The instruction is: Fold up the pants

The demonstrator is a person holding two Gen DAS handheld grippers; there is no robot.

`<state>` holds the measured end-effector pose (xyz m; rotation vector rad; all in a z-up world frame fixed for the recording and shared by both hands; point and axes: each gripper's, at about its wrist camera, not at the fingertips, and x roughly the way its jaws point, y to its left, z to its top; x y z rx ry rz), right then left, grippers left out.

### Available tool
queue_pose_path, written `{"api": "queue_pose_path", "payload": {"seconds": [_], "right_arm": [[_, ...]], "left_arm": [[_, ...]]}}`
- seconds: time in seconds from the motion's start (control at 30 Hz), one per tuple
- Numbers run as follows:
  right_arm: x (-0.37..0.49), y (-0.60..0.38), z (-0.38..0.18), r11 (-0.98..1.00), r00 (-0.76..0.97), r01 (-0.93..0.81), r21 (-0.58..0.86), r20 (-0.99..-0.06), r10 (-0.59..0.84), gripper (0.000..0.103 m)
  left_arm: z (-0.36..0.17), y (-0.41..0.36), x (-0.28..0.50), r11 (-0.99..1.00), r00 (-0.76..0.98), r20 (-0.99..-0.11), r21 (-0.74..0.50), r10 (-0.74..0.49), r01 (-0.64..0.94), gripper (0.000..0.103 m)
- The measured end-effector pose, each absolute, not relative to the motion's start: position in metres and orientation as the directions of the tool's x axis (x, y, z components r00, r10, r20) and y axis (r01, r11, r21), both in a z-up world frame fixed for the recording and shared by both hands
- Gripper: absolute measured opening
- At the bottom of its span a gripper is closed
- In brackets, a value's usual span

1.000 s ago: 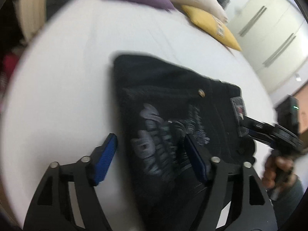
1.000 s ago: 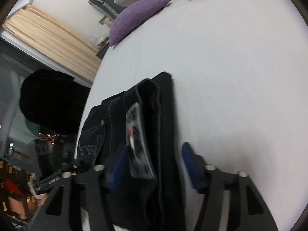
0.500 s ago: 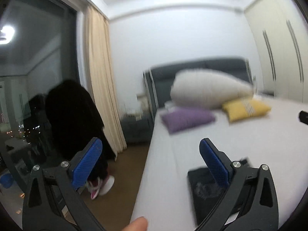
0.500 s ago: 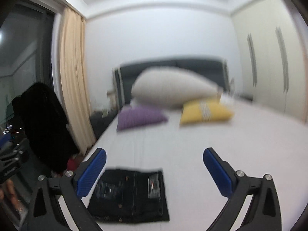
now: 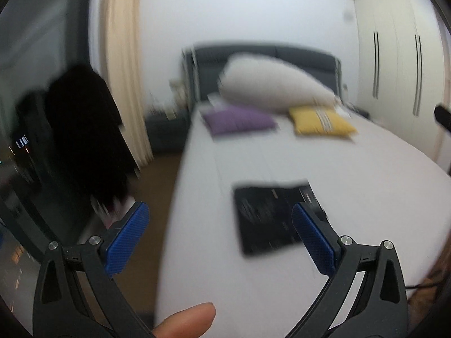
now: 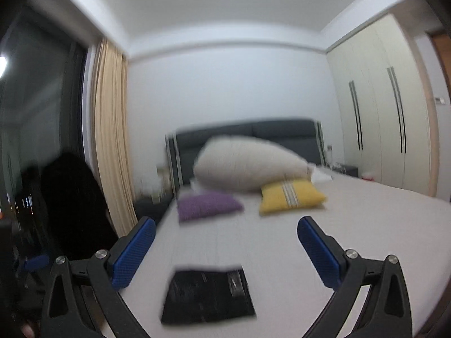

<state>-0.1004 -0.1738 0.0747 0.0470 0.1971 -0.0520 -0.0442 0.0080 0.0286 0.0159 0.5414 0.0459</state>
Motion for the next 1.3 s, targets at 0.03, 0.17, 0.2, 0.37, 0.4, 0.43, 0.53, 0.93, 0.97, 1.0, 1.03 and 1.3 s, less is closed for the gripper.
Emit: {"api": "queue_pose_path", "payload": {"seconds": [0.03, 0.17, 0.2, 0.37, 0.4, 0.43, 0.53, 0.93, 0.97, 1.0, 1.03, 1.3], "right_arm": [[-0.09, -0.174, 0.064, 0.997, 0.969, 0.075, 0.02, -0.238, -0.068, 0.103], [-0.089, -0.174, 0.044, 0.993, 0.938, 0.107, 0.049, -0.337, -0.084, 0.103], [-0.089, -0.174, 0.039, 0.992, 0.932, 0.11, 0.061, -0.353, -0.082, 0.103], [-0.087, -0.163, 0.017, 0.991, 0.889, 0.13, 0.027, -0.445, -0.104, 0.103], [-0.089, -0.16, 0.015, 0.991, 0.885, 0.129, 0.021, -0.453, -0.106, 0.103], [-0.088, -0.157, 0.013, 0.992, 0.88, 0.126, 0.016, -0.463, -0.105, 0.103], [-0.088, -0.15, 0.007, 0.993, 0.865, 0.117, 0.004, -0.492, -0.1, 0.103], [-0.088, -0.138, 0.0, 0.996, 0.836, 0.084, -0.007, -0.543, -0.074, 0.103], [-0.088, -0.138, -0.001, 0.997, 0.835, 0.082, -0.005, -0.546, -0.072, 0.103], [-0.088, -0.139, -0.001, 0.997, 0.833, 0.081, -0.003, -0.549, -0.07, 0.103], [-0.088, -0.14, -0.001, 0.997, 0.831, 0.081, -0.002, -0.552, -0.069, 0.103], [-0.087, -0.143, -0.002, 0.997, 0.825, 0.075, 0.004, -0.562, -0.06, 0.103]], "left_arm": [[0.021, 0.007, -0.042, 0.999, 0.831, -0.555, 0.01, 0.037, -0.037, 0.103], [-0.014, 0.004, -0.026, 0.999, 0.757, -0.654, -0.019, 0.016, -0.038, 0.103], [-0.019, 0.004, -0.024, 0.999, 0.75, -0.662, -0.013, 0.021, -0.04, 0.103], [-0.041, 0.0, -0.022, 0.999, 0.722, -0.692, -0.017, 0.015, -0.037, 0.103], [-0.043, -0.001, -0.023, 0.999, 0.721, -0.693, -0.017, 0.015, -0.037, 0.103], [-0.047, -0.001, -0.016, 0.999, 0.72, -0.694, -0.016, 0.014, -0.035, 0.103], [-0.052, -0.002, -0.009, 0.999, 0.719, -0.695, -0.017, 0.01, -0.031, 0.103], [-0.056, 0.001, 0.002, 0.999, 0.706, -0.708, -0.018, 0.014, -0.037, 0.103], [-0.056, 0.0, 0.002, 0.999, 0.706, -0.708, -0.017, 0.015, -0.038, 0.103], [-0.057, 0.0, 0.003, 0.999, 0.705, -0.709, -0.016, 0.014, -0.036, 0.103], [-0.057, 0.0, 0.003, 0.999, 0.705, -0.709, -0.016, 0.013, -0.035, 0.103], [-0.057, -0.002, 0.003, 0.999, 0.703, -0.711, -0.014, 0.012, -0.031, 0.103]]}}
